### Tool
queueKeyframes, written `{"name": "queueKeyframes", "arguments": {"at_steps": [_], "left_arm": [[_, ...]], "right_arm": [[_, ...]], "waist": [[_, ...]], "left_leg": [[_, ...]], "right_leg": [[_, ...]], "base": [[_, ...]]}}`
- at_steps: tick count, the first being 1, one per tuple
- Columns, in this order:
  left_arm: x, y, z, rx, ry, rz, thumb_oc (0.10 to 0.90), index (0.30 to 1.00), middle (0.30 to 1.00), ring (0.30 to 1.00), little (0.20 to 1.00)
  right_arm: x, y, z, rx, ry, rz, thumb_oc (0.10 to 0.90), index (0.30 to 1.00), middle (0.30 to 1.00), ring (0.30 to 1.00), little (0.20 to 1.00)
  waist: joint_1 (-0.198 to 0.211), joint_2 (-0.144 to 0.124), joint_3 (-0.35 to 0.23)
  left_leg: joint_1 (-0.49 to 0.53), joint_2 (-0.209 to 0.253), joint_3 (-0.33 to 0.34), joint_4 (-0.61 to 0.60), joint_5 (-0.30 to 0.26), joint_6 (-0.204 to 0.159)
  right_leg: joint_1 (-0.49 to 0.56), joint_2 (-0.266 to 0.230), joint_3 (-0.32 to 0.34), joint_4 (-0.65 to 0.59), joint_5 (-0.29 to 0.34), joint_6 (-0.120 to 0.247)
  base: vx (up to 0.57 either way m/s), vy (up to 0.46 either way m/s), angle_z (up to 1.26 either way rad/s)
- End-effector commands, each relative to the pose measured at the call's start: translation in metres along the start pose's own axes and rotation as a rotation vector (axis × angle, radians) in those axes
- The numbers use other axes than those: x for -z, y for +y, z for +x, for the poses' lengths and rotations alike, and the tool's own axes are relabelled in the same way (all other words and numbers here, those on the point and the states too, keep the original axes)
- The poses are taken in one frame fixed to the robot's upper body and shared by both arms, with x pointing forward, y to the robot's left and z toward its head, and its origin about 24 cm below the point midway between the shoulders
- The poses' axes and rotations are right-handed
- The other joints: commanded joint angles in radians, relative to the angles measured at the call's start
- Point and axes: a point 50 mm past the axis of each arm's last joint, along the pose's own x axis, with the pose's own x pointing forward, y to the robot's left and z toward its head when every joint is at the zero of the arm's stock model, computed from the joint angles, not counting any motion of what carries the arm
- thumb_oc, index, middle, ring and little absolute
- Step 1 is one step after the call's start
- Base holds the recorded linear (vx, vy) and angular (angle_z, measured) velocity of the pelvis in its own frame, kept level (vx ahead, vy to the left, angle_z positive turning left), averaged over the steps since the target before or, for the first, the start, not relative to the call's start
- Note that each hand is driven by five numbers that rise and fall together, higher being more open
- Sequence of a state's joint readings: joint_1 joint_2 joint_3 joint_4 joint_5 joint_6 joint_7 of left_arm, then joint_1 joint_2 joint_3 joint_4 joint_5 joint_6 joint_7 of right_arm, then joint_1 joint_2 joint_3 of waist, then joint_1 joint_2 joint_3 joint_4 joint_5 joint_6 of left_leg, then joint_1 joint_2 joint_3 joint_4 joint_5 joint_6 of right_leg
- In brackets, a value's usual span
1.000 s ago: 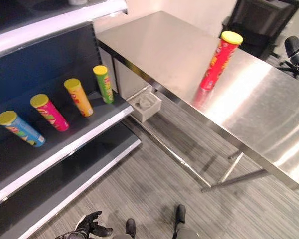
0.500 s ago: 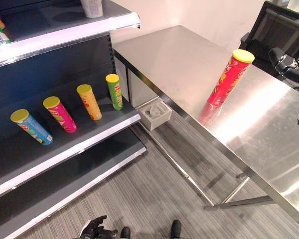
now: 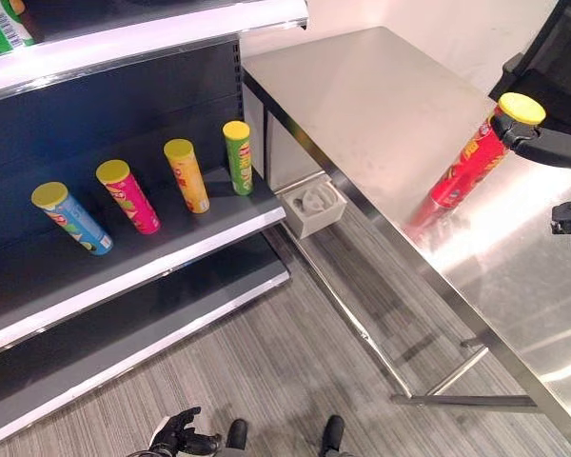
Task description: Put the goods on the table back onto the shelves and tidy them up.
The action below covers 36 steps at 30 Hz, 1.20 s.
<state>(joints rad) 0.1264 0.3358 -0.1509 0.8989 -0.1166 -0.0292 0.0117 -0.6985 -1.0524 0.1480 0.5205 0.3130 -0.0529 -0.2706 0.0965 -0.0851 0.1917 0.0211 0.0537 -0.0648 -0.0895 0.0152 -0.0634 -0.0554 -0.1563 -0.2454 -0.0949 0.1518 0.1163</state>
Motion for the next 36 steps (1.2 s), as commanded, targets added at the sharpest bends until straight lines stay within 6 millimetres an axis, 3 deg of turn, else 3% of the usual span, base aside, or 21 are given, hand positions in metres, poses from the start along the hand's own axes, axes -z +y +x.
{"name": "queueKeyframes", "arguments": {"at_steps": [1,10,36], "left_arm": [[-0.003,0.013,0.000,-0.011,-0.018,0.081,0.800,0.900,0.900,0.900,0.900],[-0.004,0.014,0.001,-0.022,-0.016,0.073,0.800,0.900,0.900,0.900,0.900],[-0.002,0.014,0.001,-0.015,0.002,0.086,0.800,0.900,0.900,0.900,0.900]], "right_arm": [[-0.067,-0.048,0.023,0.188,-0.230,-0.012,0.800,0.900,0.900,0.900,0.900],[-0.068,-0.053,0.030,0.215,-0.195,-0.057,0.800,0.900,0.900,0.900,0.900],[-0.028,-0.049,0.026,0.145,-0.031,-0.063,0.800,0.900,0.900,0.900,0.900]], "waist": [[0.028,-0.036,-0.018],[0.030,-0.043,-0.012],[0.019,-0.055,-0.005]], "left_leg": [[-0.012,0.014,0.029,0.002,-0.051,-0.018],[-0.023,0.026,0.016,0.002,-0.047,-0.024],[0.002,0.036,0.023,0.002,-0.059,-0.029]], "right_leg": [[0.021,-0.024,-0.011,0.008,-0.068,0.085],[0.020,-0.011,-0.021,0.008,-0.081,0.076],[0.044,-0.004,-0.031,0.008,-0.092,0.073]], "base": [[0.01,-0.026,0.03],[0.02,-0.020,0.04],[0.01,-0.004,0.01]]}}
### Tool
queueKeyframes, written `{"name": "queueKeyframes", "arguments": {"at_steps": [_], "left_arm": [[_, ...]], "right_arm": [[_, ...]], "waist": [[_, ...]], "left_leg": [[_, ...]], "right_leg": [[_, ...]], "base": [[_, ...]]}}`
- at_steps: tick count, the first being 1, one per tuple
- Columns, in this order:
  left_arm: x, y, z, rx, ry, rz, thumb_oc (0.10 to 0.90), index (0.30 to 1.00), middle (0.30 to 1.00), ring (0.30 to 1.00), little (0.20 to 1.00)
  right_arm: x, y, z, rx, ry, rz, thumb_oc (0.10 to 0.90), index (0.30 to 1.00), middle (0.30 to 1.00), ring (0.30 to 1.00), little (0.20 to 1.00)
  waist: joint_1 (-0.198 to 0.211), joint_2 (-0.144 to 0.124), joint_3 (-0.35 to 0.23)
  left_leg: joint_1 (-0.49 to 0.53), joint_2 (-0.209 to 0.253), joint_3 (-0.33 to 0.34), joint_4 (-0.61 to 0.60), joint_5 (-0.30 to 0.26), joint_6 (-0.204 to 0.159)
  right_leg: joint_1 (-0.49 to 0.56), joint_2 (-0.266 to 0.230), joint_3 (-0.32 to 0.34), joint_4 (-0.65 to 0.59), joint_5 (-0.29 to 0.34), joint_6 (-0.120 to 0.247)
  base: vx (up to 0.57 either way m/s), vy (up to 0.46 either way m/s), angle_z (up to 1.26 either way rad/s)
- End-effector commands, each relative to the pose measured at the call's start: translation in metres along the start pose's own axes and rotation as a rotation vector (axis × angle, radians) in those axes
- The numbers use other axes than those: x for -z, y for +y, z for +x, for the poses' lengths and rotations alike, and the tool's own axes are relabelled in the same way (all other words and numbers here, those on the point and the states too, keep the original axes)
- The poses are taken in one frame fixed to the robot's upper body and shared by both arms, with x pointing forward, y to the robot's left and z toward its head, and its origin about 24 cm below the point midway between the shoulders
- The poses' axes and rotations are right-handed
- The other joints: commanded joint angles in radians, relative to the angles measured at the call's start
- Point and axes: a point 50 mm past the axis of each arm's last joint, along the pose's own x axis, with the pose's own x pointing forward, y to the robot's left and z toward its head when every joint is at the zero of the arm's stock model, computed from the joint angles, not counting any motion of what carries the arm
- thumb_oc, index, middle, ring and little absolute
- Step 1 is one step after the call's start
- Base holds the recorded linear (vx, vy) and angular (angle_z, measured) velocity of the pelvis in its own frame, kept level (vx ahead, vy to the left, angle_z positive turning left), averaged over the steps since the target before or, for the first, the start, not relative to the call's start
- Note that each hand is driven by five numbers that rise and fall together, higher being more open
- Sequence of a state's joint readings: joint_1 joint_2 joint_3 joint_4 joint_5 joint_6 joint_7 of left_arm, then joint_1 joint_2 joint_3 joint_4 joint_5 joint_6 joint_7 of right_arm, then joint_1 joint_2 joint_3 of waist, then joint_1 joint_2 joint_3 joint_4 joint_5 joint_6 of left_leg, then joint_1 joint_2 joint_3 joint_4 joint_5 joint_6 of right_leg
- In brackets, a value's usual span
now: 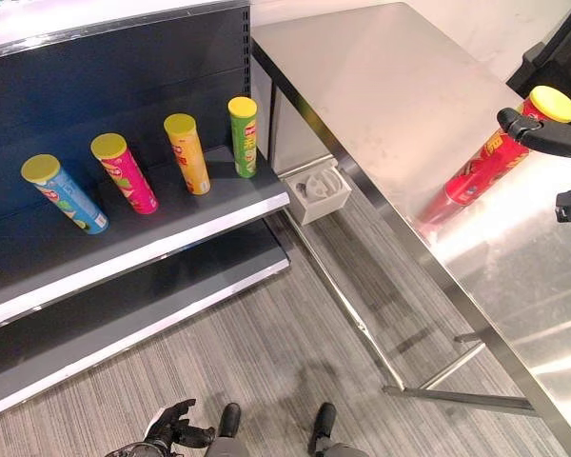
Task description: Put the goods on the table back onto the shelves and tidy them up.
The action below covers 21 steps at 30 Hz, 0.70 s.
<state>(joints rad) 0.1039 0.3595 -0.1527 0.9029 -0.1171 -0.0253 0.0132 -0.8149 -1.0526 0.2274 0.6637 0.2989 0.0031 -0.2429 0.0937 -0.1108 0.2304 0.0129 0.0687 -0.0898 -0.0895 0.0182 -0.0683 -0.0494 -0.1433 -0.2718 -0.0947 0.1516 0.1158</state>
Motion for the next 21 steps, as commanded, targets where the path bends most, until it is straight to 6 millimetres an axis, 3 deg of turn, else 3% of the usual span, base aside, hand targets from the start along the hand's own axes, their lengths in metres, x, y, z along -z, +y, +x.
{"name": "queueKeyframes", "arguments": {"at_steps": [1,16,21], "left_arm": [[0.005,0.005,-0.001,0.005,0.012,0.070,0.800,0.900,0.900,0.900,0.900],[0.005,0.004,-0.001,0.001,0.013,0.061,0.800,0.900,0.900,0.900,0.900],[0.003,0.003,0.000,-0.001,0.007,0.053,0.800,0.900,0.900,0.900,0.900]], "right_arm": [[-0.035,-0.049,0.010,0.149,-0.128,-0.002,0.800,0.900,0.900,0.900,0.900],[-0.032,-0.036,0.016,0.100,-0.082,-0.025,0.800,0.900,0.900,0.900,0.900],[-0.039,-0.030,0.013,0.111,-0.136,0.016,0.800,0.900,0.900,0.900,0.900]], "waist": [[0.022,-0.029,-0.042],[0.025,-0.028,-0.027],[0.028,-0.025,-0.023]], "left_leg": [[0.009,0.020,0.049,0.002,-0.061,-0.024],[-0.004,0.016,0.045,0.002,-0.055,-0.023],[-0.004,0.017,0.045,0.002,-0.056,-0.021]], "right_leg": [[0.036,-0.017,-0.004,0.007,-0.091,0.074],[0.024,-0.019,-0.002,0.007,-0.085,0.073],[0.024,-0.020,-0.002,0.007,-0.085,0.074]], "base": [[0.00,0.000,0.00],[0.00,0.000,0.00],[0.00,0.000,0.00]]}}
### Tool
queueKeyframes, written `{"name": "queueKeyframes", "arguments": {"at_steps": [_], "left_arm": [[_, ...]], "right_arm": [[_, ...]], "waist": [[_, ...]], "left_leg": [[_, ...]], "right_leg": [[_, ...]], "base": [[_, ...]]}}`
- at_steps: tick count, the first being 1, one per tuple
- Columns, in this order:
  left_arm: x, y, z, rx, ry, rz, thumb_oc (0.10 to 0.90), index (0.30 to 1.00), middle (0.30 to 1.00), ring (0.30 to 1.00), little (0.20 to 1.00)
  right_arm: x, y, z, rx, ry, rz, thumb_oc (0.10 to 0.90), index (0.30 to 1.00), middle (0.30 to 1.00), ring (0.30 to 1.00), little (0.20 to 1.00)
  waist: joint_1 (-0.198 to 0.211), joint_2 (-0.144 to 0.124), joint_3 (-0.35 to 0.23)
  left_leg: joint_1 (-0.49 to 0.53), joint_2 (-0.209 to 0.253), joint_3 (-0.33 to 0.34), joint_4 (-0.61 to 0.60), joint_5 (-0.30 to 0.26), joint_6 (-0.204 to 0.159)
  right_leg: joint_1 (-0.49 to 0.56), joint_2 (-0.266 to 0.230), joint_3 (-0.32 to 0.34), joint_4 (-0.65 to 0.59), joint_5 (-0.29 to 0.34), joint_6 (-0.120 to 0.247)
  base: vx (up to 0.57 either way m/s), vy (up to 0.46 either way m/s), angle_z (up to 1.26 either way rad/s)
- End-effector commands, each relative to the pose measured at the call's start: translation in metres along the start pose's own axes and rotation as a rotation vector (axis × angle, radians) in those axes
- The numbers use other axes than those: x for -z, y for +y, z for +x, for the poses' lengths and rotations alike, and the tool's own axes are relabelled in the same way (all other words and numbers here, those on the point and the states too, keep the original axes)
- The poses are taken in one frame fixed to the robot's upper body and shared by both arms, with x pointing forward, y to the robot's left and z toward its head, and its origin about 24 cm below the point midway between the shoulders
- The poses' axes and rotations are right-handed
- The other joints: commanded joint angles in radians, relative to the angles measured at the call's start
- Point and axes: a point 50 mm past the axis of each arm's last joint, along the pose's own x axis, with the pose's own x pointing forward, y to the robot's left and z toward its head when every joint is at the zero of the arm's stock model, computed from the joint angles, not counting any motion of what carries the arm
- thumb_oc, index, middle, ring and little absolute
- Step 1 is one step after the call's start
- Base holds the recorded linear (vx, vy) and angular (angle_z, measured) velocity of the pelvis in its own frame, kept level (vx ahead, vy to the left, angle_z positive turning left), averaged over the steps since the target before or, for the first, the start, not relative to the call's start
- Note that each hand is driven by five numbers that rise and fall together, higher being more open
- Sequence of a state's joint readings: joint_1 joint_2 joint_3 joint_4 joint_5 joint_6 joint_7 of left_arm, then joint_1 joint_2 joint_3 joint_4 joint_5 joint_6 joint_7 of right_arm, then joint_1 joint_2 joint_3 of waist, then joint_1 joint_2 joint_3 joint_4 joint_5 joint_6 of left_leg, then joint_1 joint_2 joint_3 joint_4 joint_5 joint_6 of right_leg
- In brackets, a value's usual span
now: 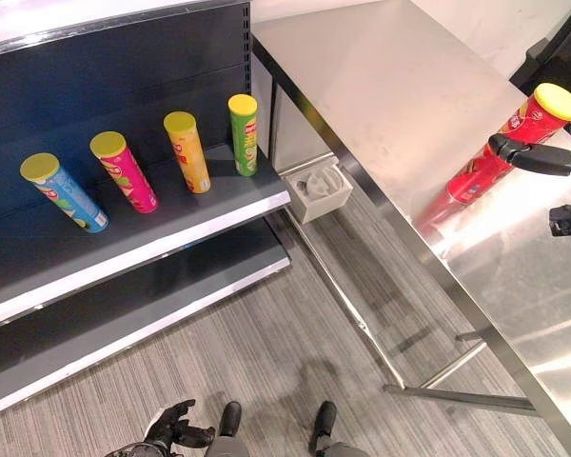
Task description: Put the goods on the table back onto the shelves and tidy them up.
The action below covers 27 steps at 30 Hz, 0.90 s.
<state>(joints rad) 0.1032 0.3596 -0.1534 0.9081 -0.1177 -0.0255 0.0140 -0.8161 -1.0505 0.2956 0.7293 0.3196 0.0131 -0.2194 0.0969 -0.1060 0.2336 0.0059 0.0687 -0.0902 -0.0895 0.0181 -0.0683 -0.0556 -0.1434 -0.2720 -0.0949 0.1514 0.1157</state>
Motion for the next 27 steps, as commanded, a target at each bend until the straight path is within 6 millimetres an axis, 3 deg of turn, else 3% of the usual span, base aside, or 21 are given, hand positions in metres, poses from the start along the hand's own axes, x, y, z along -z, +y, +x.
{"name": "queueKeyframes", "arguments": {"at_steps": [1,9,20,21,22,27], "left_arm": [[0.002,0.003,-0.001,-0.001,0.001,0.053,0.800,0.900,0.900,0.900,0.900],[0.004,0.006,-0.001,-0.010,0.011,0.052,0.800,0.900,0.900,0.900,0.900],[0.002,0.007,-0.001,-0.012,-0.001,0.054,0.800,0.900,0.900,0.900,0.900],[0.002,0.007,-0.001,-0.012,-0.001,0.054,0.800,0.900,0.900,0.900,0.900],[0.002,0.008,-0.001,-0.014,-0.002,0.050,0.800,0.900,0.900,0.900,0.900],[0.004,0.008,-0.002,-0.016,0.001,0.048,0.800,0.900,0.900,0.900,0.900]], "right_arm": [[-0.058,-0.043,0.009,0.179,-0.217,0.056,0.800,0.900,0.900,0.900,0.900],[-0.063,-0.054,0.009,0.245,-0.228,0.090,0.800,0.900,0.900,0.900,0.900],[-0.078,-0.055,0.011,0.243,-0.276,0.100,0.800,0.900,0.900,0.900,0.900],[-0.079,-0.054,0.012,0.236,-0.276,0.098,0.689,0.733,0.733,0.733,0.733],[-0.077,-0.052,0.013,0.215,-0.262,0.083,0.400,0.300,0.300,0.300,0.300],[-0.080,-0.043,0.014,0.163,-0.268,0.054,0.400,0.300,0.300,0.300,0.300]], "waist": [[0.026,-0.029,-0.027],[0.032,-0.028,-0.034],[0.039,-0.031,-0.041],[0.040,-0.032,-0.041],[0.042,-0.035,-0.041],[0.042,-0.036,-0.039]], "left_leg": [[0.003,0.017,0.045,0.002,-0.056,-0.021],[0.010,0.015,0.042,0.002,-0.061,-0.020],[0.018,0.015,0.040,0.002,-0.065,-0.020],[0.018,0.016,0.040,0.002,-0.065,-0.020],[0.018,0.016,0.039,0.002,-0.064,-0.021],[0.016,0.017,0.039,0.002,-0.063,-0.021]], "right_leg": [[0.030,-0.020,-0.003,0.008,-0.085,0.074],[0.037,-0.021,-0.007,0.008,-0.088,0.074],[0.047,-0.022,-0.013,0.008,-0.092,0.075],[0.047,-0.023,-0.013,0.008,-0.091,0.075],[0.048,-0.022,-0.014,0.008,-0.092,0.075],[0.048,-0.022,-0.014,0.008,-0.093,0.074]], "base": [[0.00,0.000,0.00],[0.00,0.000,0.00],[0.00,0.000,0.00],[0.00,0.000,0.00],[0.00,0.000,0.00],[0.00,0.000,0.00]]}}
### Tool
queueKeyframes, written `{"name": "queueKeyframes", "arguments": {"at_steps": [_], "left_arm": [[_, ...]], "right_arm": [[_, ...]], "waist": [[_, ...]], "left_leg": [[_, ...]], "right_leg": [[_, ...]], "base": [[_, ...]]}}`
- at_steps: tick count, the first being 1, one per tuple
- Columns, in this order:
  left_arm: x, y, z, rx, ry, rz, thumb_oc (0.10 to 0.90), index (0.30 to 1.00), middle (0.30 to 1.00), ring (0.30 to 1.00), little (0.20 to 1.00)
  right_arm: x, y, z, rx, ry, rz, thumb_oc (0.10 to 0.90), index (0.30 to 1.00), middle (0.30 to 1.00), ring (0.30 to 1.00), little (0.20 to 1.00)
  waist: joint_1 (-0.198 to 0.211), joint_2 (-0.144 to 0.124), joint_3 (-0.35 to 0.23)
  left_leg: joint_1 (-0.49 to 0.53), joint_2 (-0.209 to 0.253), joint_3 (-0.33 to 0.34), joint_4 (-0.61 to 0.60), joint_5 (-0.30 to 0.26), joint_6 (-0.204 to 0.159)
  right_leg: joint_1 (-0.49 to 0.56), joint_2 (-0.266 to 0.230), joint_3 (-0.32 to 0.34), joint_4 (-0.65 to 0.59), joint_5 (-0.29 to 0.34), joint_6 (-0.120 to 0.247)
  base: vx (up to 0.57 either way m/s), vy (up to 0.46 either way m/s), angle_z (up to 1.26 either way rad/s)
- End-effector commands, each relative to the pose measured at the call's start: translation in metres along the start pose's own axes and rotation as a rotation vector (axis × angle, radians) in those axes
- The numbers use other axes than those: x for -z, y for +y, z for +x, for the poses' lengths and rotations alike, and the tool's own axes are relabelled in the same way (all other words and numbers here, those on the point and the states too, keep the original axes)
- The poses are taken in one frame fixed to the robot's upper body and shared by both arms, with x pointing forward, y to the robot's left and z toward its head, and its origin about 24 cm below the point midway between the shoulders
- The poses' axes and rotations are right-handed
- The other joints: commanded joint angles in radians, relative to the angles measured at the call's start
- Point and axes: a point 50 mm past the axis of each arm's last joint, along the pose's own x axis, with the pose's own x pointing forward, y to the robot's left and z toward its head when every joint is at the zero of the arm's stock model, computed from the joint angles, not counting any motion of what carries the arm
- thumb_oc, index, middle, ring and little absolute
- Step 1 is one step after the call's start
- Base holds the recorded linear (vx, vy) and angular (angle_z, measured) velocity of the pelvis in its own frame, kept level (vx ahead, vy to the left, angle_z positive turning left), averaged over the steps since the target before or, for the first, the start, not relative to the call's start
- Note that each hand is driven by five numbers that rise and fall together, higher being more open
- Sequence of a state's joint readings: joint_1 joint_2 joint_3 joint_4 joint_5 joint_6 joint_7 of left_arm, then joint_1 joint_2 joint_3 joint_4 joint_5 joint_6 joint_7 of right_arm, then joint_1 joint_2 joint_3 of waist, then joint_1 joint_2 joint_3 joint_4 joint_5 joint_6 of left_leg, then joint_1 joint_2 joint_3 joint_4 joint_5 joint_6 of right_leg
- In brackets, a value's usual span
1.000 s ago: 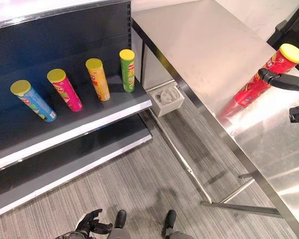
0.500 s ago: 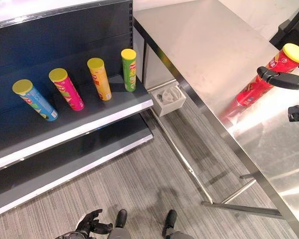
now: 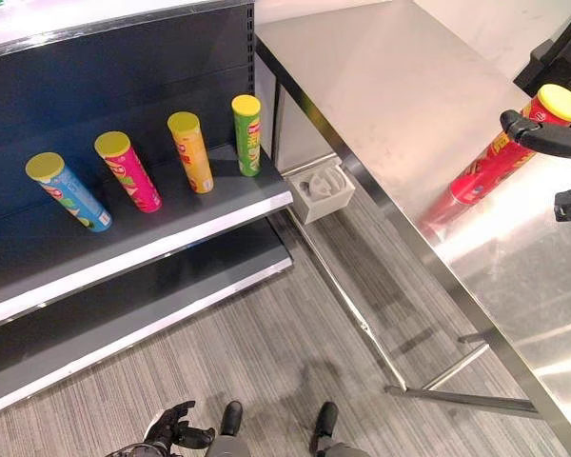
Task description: Put the goods on the table back onto the shelves and tidy them up.
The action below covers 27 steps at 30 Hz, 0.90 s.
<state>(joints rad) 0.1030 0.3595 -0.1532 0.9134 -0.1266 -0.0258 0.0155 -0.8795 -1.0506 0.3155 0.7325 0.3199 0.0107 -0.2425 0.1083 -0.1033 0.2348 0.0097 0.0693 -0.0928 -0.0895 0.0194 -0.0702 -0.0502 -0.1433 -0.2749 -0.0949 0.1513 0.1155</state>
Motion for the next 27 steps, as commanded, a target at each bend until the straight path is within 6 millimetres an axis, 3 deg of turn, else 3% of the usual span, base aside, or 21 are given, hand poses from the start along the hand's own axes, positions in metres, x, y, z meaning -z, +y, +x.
{"name": "queueKeyframes", "arguments": {"at_steps": [1,14,18,19,20,23,25,27], "left_arm": [[0.003,0.008,-0.002,-0.014,-0.003,0.057,0.800,0.900,0.900,0.900,0.900],[0.004,0.009,-0.002,-0.024,-0.002,0.047,0.800,0.900,0.900,0.900,0.900],[0.004,0.014,-0.003,-0.044,-0.004,0.022,0.800,0.900,0.900,0.900,0.900],[0.004,0.014,-0.003,-0.050,-0.007,0.003,0.800,0.900,0.900,0.900,0.900],[0.004,0.015,-0.003,-0.051,-0.007,0.008,0.800,0.900,0.900,0.900,0.900],[0.006,0.018,-0.006,-0.053,-0.014,-0.023,0.800,0.900,0.900,0.900,0.900],[0.006,0.019,-0.006,-0.053,-0.014,-0.019,0.800,0.900,0.900,0.900,0.900],[0.013,0.017,-0.008,-0.040,0.002,-0.032,0.800,0.900,0.900,0.900,0.900]], "right_arm": [[-0.061,-0.036,0.012,0.120,-0.222,0.034,0.400,0.300,0.300,0.300,0.300],[-0.057,-0.037,0.007,0.110,-0.238,-0.004,0.400,0.300,0.300,0.300,0.300],[-0.060,-0.036,-0.006,0.110,-0.312,0.026,0.400,0.300,0.300,0.300,0.300],[-0.071,-0.037,-0.014,0.116,-0.391,0.067,0.400,0.300,0.300,0.300,0.300],[-0.069,-0.038,-0.016,0.118,-0.386,0.067,0.400,0.300,0.300,0.300,0.300],[-0.100,-0.046,-0.049,0.111,-0.647,0.264,0.400,0.300,0.300,0.300,0.300],[-0.098,-0.047,-0.051,0.113,-0.643,0.264,0.400,0.300,0.300,0.300,0.300],[-0.109,-0.046,-0.063,0.085,-0.737,0.342,0.400,0.300,0.300,0.300,0.300]], "waist": [[0.031,-0.038,-0.040],[0.026,-0.041,-0.042],[0.020,-0.039,-0.054],[0.014,-0.033,-0.062],[0.018,-0.036,-0.062],[0.022,-0.018,-0.095],[0.023,-0.020,-0.094],[0.036,-0.009,-0.113]], "left_leg": [[0.012,0.017,0.041,0.002,-0.064,-0.020],[0.023,0.016,0.045,0.002,-0.070,-0.019],[0.039,0.022,0.049,0.002,-0.077,-0.020],[0.045,0.026,0.050,0.002,-0.079,-0.022],[0.046,0.027,0.050,0.002,-0.080,-0.022],[0.067,0.044,0.046,0.002,-0.079,-0.033],[0.068,0.045,0.044,0.002,-0.080,-0.034],[0.073,0.060,0.025,0.002,-0.069,-0.049]], "right_leg": [[0.043,-0.023,-0.012,0.008,-0.093,0.073],[0.050,-0.021,-0.008,0.008,-0.095,0.073],[0.064,-0.017,-0.006,0.008,-0.106,0.071],[0.070,-0.015,-0.004,0.008,-0.111,0.069],[0.071,-0.015,-0.004,0.008,-0.111,0.069],[0.103,-0.001,-0.010,0.008,-0.140,0.055],[0.106,0.000,-0.012,0.008,-0.141,0.054],[0.134,0.013,-0.031,0.008,-0.165,0.040]], "base": [[0.00,0.000,0.00],[0.00,0.000,0.00],[0.00,-0.031,-0.01],[0.00,-0.036,-0.03],[0.00,-0.090,-0.01],[-0.01,-0.138,0.06],[-0.01,-0.085,0.11],[-0.02,-0.173,0.15]]}}
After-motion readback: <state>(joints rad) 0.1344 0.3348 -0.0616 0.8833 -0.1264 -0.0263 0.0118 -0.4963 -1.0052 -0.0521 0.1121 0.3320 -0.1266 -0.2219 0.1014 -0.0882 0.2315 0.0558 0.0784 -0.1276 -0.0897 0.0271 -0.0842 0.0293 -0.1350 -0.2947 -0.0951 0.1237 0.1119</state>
